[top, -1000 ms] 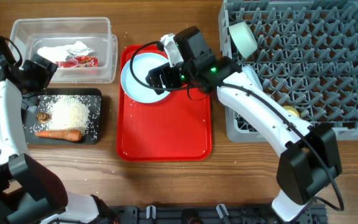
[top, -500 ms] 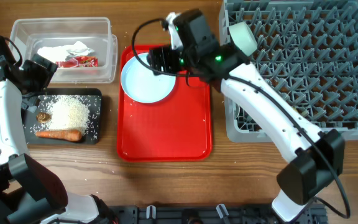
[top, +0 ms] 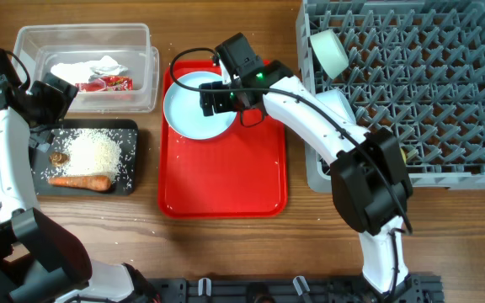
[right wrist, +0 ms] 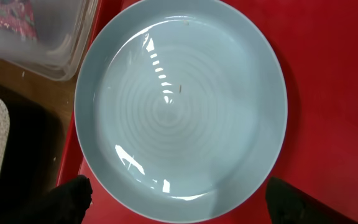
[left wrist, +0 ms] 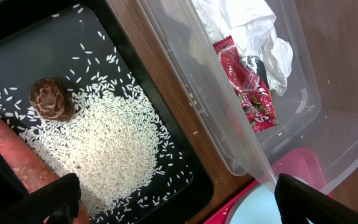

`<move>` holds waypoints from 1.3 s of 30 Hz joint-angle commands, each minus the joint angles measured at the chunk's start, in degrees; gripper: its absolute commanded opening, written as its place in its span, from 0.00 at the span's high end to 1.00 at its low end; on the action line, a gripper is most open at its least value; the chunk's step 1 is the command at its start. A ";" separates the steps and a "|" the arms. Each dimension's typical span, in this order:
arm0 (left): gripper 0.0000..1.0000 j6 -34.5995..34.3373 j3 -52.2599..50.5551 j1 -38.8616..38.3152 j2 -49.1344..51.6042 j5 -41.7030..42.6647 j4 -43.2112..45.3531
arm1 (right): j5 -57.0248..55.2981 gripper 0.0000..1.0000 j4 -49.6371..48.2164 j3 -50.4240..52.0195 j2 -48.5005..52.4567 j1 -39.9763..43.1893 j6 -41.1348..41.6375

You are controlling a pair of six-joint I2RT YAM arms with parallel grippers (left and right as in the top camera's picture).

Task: Sort waste into correct bins and load items into the dishwasher rack
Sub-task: 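Grasp the edge of the light-blue plate with the right gripper, then lift the plate into the rack and stand it upright with the right gripper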

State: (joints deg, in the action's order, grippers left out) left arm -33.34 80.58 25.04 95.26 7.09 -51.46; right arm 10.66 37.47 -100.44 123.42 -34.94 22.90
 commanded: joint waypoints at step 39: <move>0.00 -0.37 0.11 0.17 0.31 -0.55 -0.07 | -24.00 0.96 5.03 -0.59 -13.73 4.17 -10.21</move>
State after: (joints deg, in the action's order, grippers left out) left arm -33.34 80.58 25.04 95.26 7.09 -51.48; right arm -5.72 42.65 -100.64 117.21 -30.55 21.63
